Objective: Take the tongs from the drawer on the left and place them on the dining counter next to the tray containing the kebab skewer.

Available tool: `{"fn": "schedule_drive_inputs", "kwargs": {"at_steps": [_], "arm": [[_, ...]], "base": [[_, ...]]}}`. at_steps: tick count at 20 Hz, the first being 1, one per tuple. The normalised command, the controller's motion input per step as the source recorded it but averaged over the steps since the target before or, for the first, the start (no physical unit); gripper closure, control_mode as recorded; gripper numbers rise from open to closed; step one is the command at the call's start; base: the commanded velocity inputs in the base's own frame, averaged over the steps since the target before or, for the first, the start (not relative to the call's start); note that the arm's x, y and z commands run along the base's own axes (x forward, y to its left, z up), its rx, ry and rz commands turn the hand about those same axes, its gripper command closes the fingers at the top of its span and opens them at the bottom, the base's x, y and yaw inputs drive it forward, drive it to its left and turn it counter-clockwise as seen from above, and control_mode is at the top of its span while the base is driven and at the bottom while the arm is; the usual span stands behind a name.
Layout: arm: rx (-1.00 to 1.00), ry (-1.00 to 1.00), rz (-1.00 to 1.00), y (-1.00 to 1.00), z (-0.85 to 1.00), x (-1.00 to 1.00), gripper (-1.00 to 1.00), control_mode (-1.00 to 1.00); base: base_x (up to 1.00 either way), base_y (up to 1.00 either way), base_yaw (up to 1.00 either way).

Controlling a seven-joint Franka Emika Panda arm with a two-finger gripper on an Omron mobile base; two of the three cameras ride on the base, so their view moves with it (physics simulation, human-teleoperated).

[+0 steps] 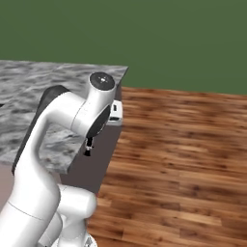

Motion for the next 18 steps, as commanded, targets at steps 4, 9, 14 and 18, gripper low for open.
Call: {"fn": "schedule_drive_inputs", "kwargs": {"at_steps": [4, 9, 14, 18], "arm": [[0.00, 0.00, 0.00, 0.00, 0.00, 0.00, 1.00, 1.00], [0.00, 0.00, 0.00, 0.00, 0.00, 0.00, 1.00, 1.00], [0.00, 0.00, 0.00, 0.00, 0.00, 0.00, 1.00, 1.00], [0.00, 0.00, 0.00, 0.00, 0.00, 0.00, 1.00, 1.00]], "base": [[0.04, -0.93, -0.10], [0.68, -0.92, -0.02], [-0.12, -0.66, 0.56], [-0.48, -0.29, 0.79]]}}
